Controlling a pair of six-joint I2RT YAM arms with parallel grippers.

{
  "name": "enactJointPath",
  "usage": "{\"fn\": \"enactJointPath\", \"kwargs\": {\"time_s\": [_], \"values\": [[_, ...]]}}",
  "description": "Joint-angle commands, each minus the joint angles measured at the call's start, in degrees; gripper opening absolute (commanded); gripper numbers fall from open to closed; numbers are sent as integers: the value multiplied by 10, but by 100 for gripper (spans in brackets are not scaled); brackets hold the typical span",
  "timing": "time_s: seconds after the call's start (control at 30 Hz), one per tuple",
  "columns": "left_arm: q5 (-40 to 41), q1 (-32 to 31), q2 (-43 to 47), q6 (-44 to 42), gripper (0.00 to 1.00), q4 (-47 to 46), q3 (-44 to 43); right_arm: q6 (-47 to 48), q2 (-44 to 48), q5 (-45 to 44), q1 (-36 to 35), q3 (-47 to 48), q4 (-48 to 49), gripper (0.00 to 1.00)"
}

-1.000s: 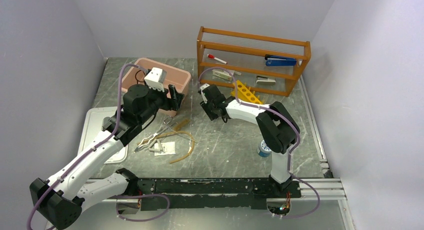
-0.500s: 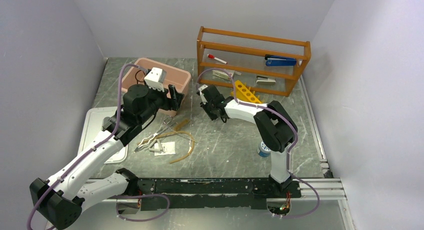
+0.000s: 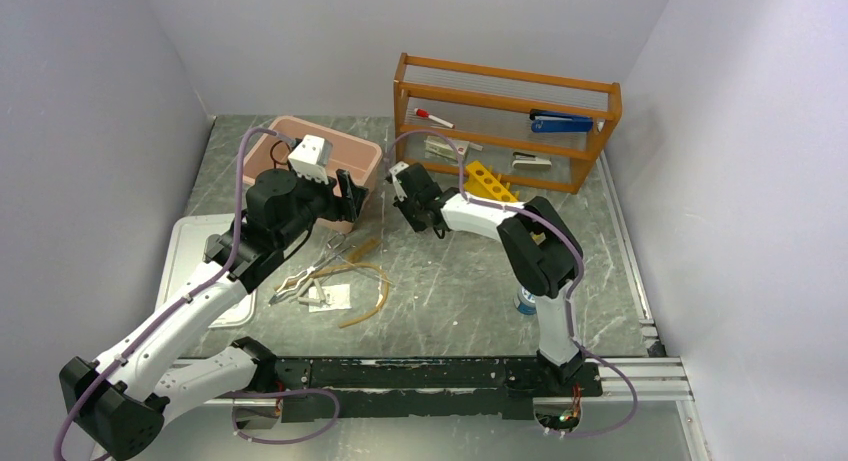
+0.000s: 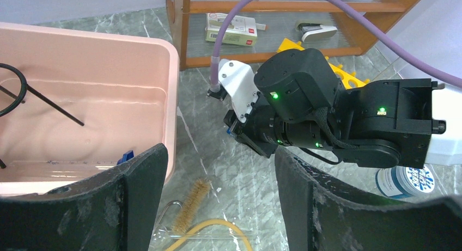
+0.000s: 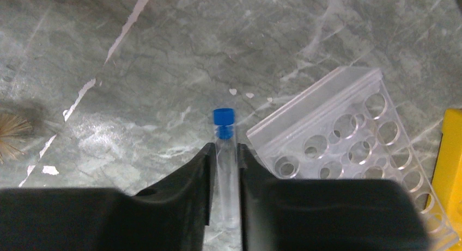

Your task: Organize the chemistry lab equipment

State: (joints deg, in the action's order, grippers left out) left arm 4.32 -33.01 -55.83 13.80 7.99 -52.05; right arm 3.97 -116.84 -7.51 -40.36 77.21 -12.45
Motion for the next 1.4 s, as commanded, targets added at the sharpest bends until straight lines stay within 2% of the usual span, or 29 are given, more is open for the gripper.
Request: {"fn": "enactJointPath", "kwargs": {"time_s": [0.0,0.2,0.47,0.6,0.8,0.87,1.03,1.37], "values": [[8,6,2,1,76,-17,5,-5,-3,2,-2,-2,5,7],[3,7,-2,5,78,-18,5,-36,90,42,-2,-47,76,5],[-42,8,-1,20,89,-32,7,-138,267,109,-2,-123,203,6],[-109,8,3,60,91,-41,-2,-205,334,143,-2,-150,251,6],[-218,8,-14,149,90,-132,18,-319,405,196,-2,-190,325,7],[-234,8,-25,175,86,-156,20,-353,418,214,-2,-196,343,8],[-262,8,-54,216,64,-197,16,-406,440,242,-2,-205,372,8],[-317,8,-60,222,23,-261,38,-416,450,252,-2,-211,372,10]]}}
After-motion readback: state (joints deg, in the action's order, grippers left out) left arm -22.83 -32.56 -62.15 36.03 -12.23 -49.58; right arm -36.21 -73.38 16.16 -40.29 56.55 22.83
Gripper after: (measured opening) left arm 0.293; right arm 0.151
